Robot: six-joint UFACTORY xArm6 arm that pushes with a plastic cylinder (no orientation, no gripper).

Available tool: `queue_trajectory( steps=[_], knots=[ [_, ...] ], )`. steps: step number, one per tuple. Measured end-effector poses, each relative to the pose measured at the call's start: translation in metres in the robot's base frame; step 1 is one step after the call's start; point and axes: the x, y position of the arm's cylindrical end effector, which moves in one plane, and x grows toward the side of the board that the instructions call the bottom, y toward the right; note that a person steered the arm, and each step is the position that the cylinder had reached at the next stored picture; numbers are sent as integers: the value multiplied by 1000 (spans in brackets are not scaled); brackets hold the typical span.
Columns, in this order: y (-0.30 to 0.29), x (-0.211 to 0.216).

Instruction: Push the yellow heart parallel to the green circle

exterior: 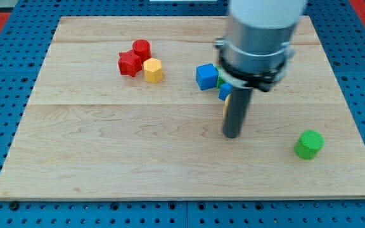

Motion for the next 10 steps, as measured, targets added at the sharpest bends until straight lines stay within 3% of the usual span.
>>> queue_trajectory(
  steps=[1,5,7,10],
  knots=[
    [-49,-18],
    [-7,-81],
    [33,-57],
    [48,11]
  ],
)
